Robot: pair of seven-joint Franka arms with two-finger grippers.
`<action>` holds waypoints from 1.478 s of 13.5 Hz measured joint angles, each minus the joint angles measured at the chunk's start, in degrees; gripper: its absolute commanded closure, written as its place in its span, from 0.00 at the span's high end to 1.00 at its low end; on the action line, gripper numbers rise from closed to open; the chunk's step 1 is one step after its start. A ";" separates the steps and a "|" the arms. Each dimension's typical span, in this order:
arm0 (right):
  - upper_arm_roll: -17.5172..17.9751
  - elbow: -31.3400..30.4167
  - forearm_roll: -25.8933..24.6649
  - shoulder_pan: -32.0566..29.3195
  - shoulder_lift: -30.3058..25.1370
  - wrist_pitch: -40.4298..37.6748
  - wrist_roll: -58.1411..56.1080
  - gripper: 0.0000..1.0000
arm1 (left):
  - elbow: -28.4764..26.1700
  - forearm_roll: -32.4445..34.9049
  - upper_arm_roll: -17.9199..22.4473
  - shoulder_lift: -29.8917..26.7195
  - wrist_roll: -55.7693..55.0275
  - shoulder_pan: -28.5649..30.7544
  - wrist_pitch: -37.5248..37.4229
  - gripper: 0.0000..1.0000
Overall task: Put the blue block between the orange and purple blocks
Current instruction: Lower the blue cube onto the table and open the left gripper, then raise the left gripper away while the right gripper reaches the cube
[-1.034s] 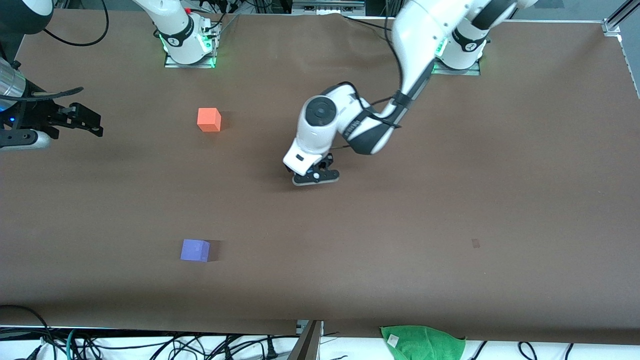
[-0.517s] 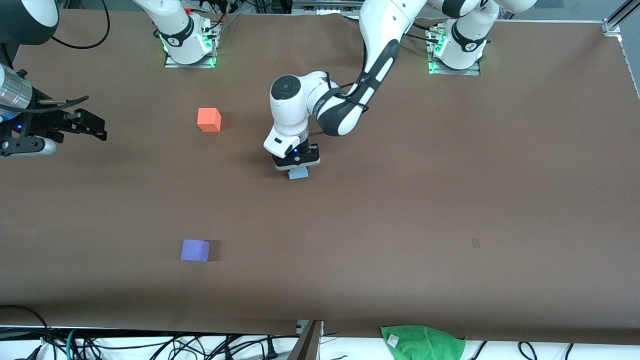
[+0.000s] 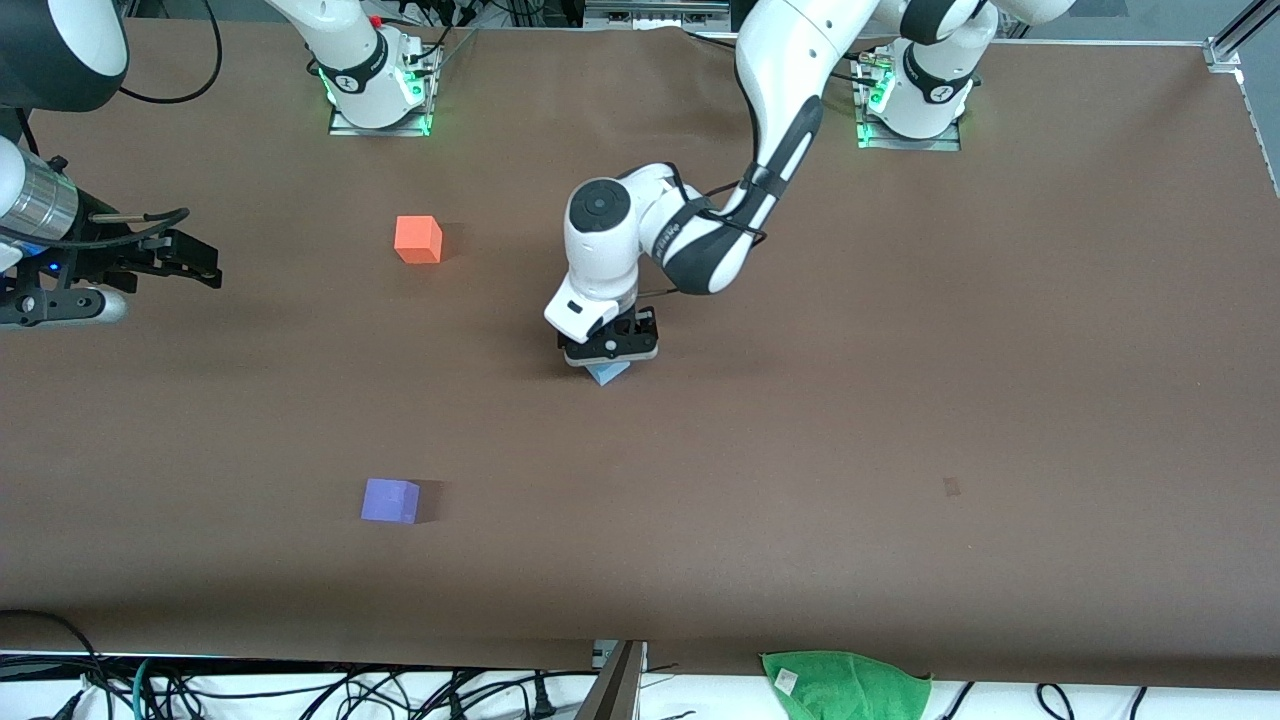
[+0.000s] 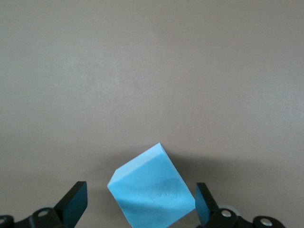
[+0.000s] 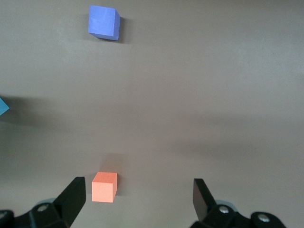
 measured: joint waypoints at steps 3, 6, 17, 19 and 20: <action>0.00 0.00 0.00 0.00 0.52 -0.03 -0.01 1.00 | 0.58 -1.66 0.01 -1.21 5.31 2.52 -1.74 1.00; 0.32 -0.04 0.06 0.39 1.88 -0.01 -0.05 1.00 | 0.91 -1.69 -0.31 -5.33 7.12 6.33 -9.12 1.00; 1.35 -0.12 0.40 18.93 12.96 10.03 0.19 1.00 | -10.62 -1.83 -0.63 -34.69 39.47 26.93 -37.92 1.00; 1.38 -0.12 0.55 22.85 15.78 13.57 0.46 1.00 | -11.44 -1.85 -0.61 -36.70 44.44 30.52 -40.42 1.00; 1.39 -0.13 1.07 24.45 17.11 15.31 0.53 1.00 | -11.92 -1.85 -0.60 -37.49 45.81 31.94 -41.19 1.00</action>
